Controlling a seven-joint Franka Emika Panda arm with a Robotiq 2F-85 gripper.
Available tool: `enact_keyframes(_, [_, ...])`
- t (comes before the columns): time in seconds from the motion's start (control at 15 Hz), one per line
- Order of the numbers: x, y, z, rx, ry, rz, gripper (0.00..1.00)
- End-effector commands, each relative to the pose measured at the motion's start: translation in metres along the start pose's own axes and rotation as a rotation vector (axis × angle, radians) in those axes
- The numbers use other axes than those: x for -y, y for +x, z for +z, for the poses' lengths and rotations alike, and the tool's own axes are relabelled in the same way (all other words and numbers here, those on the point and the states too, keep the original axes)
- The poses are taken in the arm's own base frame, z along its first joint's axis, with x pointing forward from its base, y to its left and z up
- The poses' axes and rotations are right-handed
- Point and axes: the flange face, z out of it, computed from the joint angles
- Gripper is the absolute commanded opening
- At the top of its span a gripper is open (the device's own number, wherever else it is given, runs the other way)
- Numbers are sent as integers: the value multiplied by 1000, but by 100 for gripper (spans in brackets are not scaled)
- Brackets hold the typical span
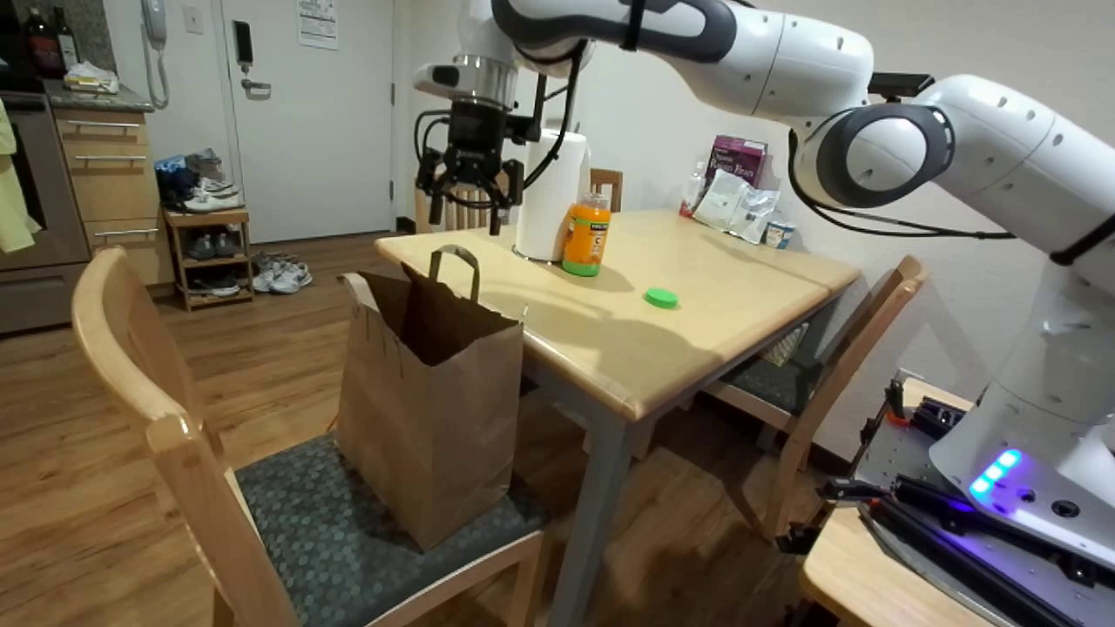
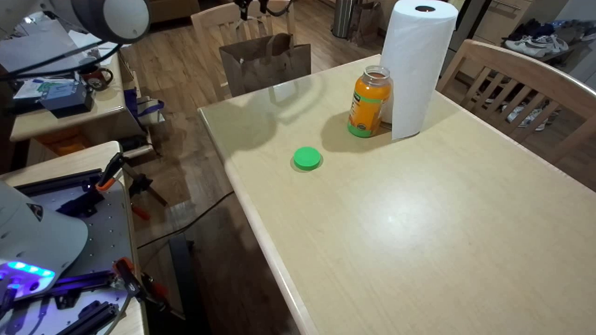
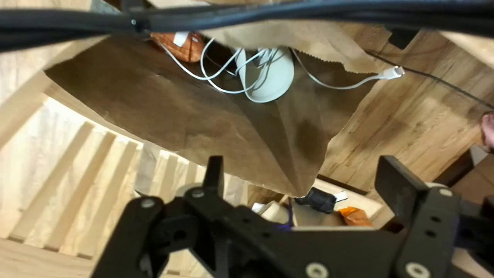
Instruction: Put the cable inside the brown bag
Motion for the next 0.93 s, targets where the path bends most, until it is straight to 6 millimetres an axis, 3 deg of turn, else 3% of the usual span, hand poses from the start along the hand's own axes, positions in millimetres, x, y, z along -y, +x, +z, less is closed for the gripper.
enact_keyframes(0.0, [1, -8, -54, -28, -89, 174, 100])
enact_keyframes(0.27, [5, -33, -105, -30, -179, 366, 100])
enact_keyframes(0.53, [8, -77, -142, -1, -273, 552, 100])
enact_keyframes(0.6, [7, -90, -146, -12, -287, 605, 100])
enact_keyframes(0.67, [7, -74, -134, -14, -246, 520, 100])
enact_keyframes(0.87, [8, -96, -141, -16, -265, 578, 100])
